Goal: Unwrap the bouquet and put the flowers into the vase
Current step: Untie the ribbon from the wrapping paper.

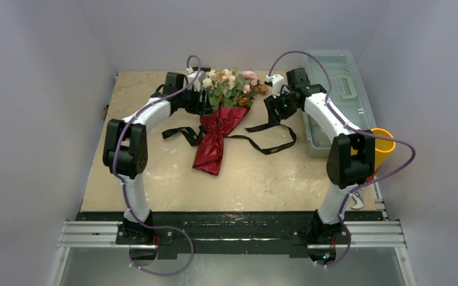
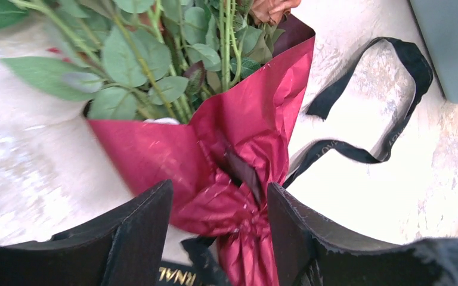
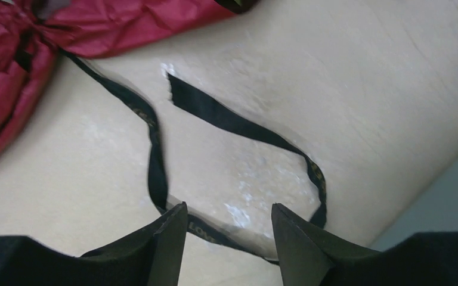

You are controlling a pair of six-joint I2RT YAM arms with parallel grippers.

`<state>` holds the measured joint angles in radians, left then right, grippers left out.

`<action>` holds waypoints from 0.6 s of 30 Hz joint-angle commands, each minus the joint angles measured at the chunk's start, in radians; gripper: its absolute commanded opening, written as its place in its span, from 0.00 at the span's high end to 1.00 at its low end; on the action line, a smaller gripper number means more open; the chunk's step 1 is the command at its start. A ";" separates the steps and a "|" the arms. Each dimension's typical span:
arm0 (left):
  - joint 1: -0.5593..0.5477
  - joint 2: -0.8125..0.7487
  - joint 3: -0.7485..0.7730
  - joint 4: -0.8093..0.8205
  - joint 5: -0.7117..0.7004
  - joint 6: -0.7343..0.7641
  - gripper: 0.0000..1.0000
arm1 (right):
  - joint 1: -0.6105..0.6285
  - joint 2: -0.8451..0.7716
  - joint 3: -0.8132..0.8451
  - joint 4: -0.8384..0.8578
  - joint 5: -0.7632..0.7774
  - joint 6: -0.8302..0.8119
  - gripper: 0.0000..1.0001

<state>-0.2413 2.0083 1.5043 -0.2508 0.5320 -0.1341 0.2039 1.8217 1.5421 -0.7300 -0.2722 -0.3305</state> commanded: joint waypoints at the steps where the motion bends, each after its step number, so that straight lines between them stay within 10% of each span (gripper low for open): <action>1: 0.048 -0.121 -0.055 -0.005 0.031 0.092 0.41 | 0.060 0.026 0.076 0.076 -0.107 0.069 0.40; 18: 0.151 -0.151 -0.243 -0.077 0.062 0.081 0.46 | 0.296 0.327 0.390 0.199 -0.199 0.157 0.34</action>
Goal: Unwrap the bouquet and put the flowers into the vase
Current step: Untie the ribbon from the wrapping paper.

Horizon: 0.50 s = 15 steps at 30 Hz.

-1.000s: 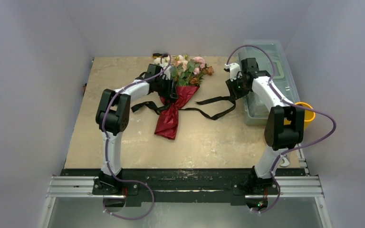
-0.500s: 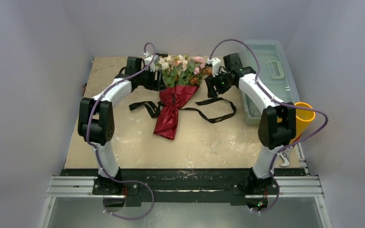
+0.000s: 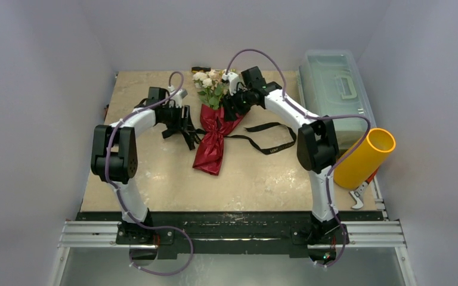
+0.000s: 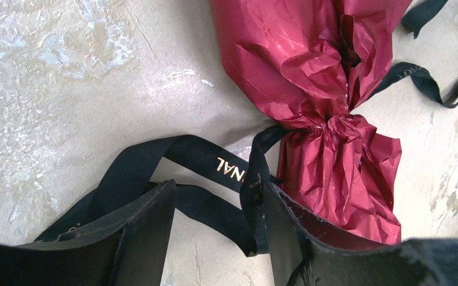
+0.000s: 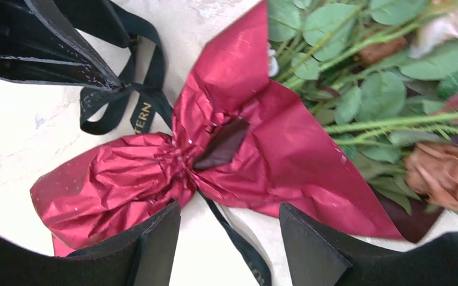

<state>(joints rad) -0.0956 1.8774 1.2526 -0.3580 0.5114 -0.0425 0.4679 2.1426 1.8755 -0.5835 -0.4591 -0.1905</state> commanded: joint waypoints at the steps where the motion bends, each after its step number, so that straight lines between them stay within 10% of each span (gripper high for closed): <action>1: 0.006 -0.014 0.014 0.028 0.090 -0.015 0.46 | 0.043 0.014 0.060 0.064 -0.009 0.019 0.34; 15: -0.040 0.005 0.004 0.037 0.091 -0.047 0.47 | 0.134 0.130 0.114 0.137 0.197 -0.004 0.31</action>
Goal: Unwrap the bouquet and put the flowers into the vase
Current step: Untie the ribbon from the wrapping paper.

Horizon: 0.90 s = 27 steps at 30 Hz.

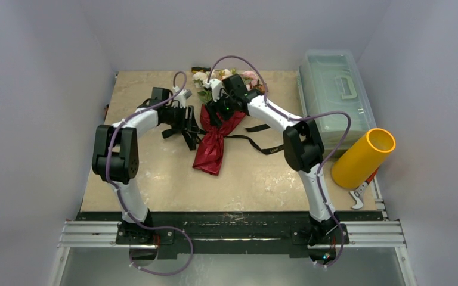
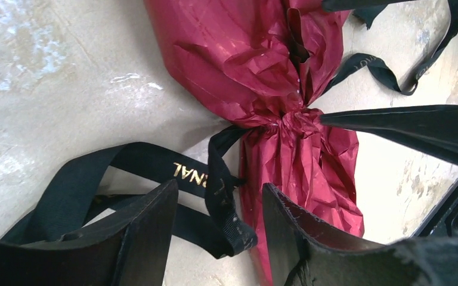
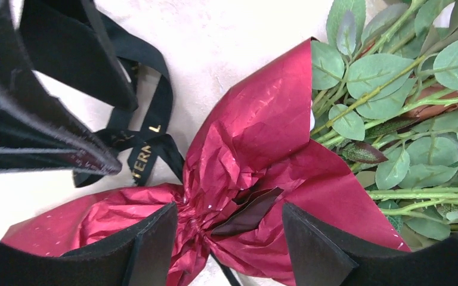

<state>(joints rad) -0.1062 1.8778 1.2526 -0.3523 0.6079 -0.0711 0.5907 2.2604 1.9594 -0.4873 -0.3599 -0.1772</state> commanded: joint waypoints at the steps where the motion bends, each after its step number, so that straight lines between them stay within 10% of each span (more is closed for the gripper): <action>1: -0.036 0.010 0.005 0.027 -0.010 -0.017 0.48 | 0.013 0.019 0.031 0.038 0.103 -0.023 0.31; 5: -0.055 0.014 0.003 0.012 -0.043 -0.015 0.57 | 0.018 0.038 0.017 0.037 0.125 -0.041 0.31; 11: -0.051 -0.040 0.002 0.010 -0.047 -0.028 1.00 | 0.020 0.060 -0.014 0.032 0.145 -0.074 0.32; 27: 0.087 -0.222 0.014 0.059 -0.002 -0.071 1.00 | 0.016 0.033 -0.091 0.018 0.140 -0.186 0.34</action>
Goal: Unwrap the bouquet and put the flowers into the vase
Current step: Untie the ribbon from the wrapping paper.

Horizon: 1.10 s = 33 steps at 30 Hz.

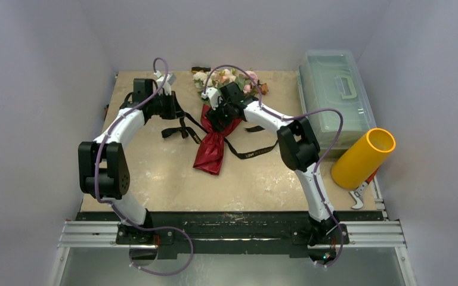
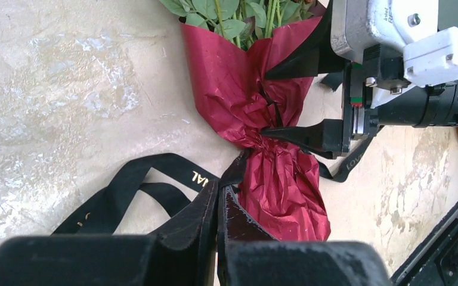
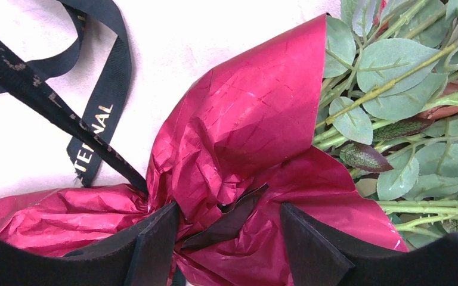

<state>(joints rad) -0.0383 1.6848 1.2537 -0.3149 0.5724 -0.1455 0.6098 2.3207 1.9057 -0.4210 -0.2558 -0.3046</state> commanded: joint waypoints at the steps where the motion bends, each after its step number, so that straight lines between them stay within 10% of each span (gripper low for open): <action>1: 0.028 -0.039 0.004 0.041 0.036 -0.006 1.00 | -0.004 -0.032 -0.039 -0.054 0.033 -0.060 0.34; 12: 0.032 0.003 -0.029 0.042 0.002 0.030 1.00 | -0.020 -0.202 -0.015 -0.079 -0.229 0.009 0.31; 33: 0.004 -0.080 0.101 0.061 0.049 -0.012 1.00 | -0.015 -0.022 0.057 -0.128 -0.161 -0.038 0.38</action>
<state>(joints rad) -0.0334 1.6669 1.2789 -0.2790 0.6209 -0.1394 0.5911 2.3196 1.9709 -0.5400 -0.4461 -0.2947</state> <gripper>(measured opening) 0.004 0.625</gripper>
